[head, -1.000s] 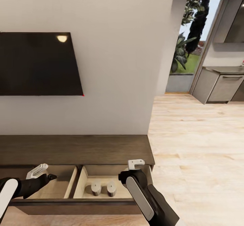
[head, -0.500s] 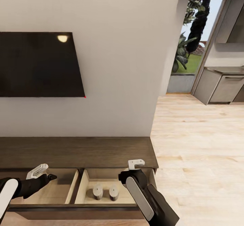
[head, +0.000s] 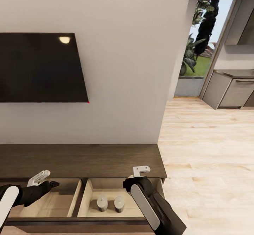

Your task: Place each of the two pumpkins and all three candles from the living room inside a cabinet in the living room (use any cabinet), then make sure every cabinet is closed, and position the cauldron so it is next to a table in the living room.

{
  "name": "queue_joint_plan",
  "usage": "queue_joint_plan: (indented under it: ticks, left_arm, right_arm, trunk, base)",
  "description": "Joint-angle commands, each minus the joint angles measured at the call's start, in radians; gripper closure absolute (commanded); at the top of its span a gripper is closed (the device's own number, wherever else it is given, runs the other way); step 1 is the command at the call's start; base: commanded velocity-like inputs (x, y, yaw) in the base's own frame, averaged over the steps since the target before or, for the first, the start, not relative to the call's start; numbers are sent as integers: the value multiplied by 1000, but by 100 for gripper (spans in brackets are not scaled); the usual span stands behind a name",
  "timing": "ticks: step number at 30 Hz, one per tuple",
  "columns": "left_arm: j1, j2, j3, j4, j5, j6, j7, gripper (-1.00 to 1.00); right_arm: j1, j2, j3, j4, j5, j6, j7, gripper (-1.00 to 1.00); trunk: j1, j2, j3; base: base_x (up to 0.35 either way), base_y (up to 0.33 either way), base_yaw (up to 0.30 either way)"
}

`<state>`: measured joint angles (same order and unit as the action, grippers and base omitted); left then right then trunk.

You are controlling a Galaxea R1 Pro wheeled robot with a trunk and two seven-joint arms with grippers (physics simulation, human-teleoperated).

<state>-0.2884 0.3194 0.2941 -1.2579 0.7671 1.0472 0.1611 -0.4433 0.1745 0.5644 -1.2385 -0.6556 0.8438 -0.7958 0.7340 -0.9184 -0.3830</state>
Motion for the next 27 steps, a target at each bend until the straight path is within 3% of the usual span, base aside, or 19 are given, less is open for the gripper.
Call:
queue_joint_plan:
  ticks: [1, 8, 12, 19, 23, 27]
  left_arm:
    - [0, 0, 0, 0, 0, 0, 0, -100]
    - [0, 0, 0, 0, 0, 0, -40, -100]
    - [0, -1, -2, 1, 1, 0, -158, -100]
    - [0, -1, 0, 24, 1, 0, -256, -100]
    - [0, -1, 38, 67, 1, -1, -292, -100]
    - [0, 0, 68, 83, 1, -1, -323, -100]
  right_arm:
    - [0, 0, 0, 0, 1, 0, 0, 100]
    - [0, 0, 3, 10, 1, -10, 0, 100]
    - [0, 0, 4, 20, 4, -52, 1, 100]
    - [-7, 0, -10, 87, 9, -62, 1, 100]
    - [-30, 0, -16, 98, 1, -57, 0, 100]
    - [-36, 0, -81, 100, -2, -56, 0, 100]
  trunk:
    - [4, -7, -3]
    - [31, -56, -25]
    - [46, -84, -38]
    - [73, -133, -60]
    - [88, -161, -72]
    - [104, -189, -85]
  base:
    - [2, 1, 0]
    - [0, 0, 0]
    - [0, 0, 0]
    - [0, 0, 0]
    - [0, 0, 0]
    - [0, 0, 0]
